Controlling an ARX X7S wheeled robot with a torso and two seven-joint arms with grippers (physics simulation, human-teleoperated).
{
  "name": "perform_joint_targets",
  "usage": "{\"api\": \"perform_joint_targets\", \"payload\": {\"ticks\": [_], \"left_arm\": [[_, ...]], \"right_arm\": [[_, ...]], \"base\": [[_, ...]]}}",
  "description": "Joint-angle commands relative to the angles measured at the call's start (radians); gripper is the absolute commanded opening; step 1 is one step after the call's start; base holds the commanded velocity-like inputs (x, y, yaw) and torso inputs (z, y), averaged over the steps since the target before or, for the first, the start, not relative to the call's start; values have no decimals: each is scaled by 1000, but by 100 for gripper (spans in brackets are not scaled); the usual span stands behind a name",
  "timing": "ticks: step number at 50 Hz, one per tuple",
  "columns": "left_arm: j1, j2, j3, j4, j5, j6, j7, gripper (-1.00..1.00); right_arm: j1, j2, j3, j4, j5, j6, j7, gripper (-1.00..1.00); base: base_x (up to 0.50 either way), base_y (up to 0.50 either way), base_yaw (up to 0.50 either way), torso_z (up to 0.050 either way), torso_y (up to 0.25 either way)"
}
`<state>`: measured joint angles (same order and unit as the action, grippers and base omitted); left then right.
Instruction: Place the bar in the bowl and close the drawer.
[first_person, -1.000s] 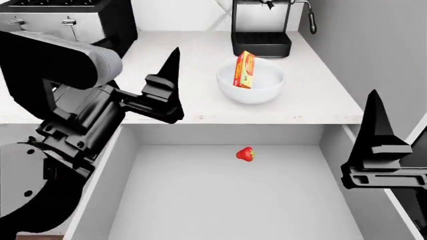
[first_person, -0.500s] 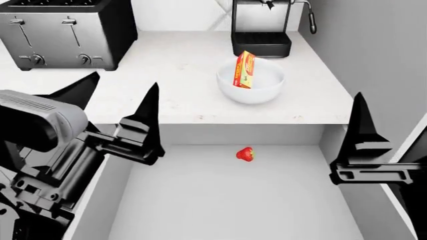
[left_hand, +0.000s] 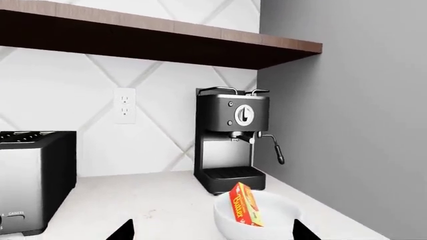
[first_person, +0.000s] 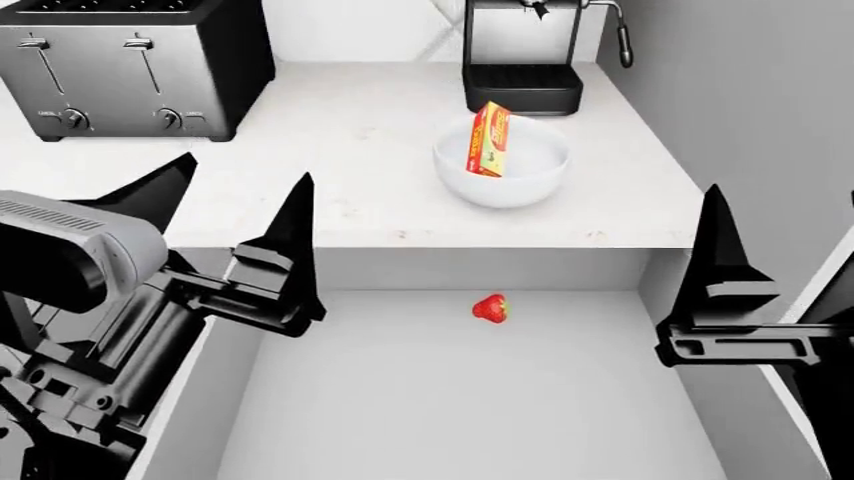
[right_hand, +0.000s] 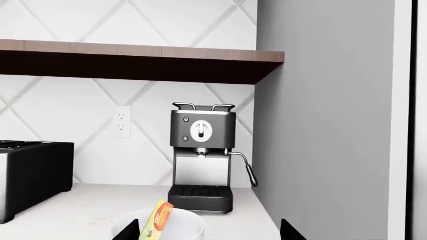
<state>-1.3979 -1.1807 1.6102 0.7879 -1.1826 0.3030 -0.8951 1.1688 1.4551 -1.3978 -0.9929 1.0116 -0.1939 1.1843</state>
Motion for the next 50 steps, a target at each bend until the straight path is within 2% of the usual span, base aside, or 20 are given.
{"api": "perform_joint_targets", "payload": {"ticks": [1, 7, 50], "left_arm": [[7, -2, -2, 1, -2, 3, 1, 100], [8, -2, -4, 3, -1, 2, -1, 100], [15, -8, -25, 2, -28, 14, 11, 100]], "right_arm": [[-1, -4, 1, 3, 1, 3, 3, 100], [12, -5, 9, -14, -13, 49, 32, 100], [31, -14, 11, -23, -13, 81, 44, 100]], "base": [[0, 0, 0, 0, 0], [0, 35, 0, 0, 0], [-1, 500, 0, 0, 0]]}}
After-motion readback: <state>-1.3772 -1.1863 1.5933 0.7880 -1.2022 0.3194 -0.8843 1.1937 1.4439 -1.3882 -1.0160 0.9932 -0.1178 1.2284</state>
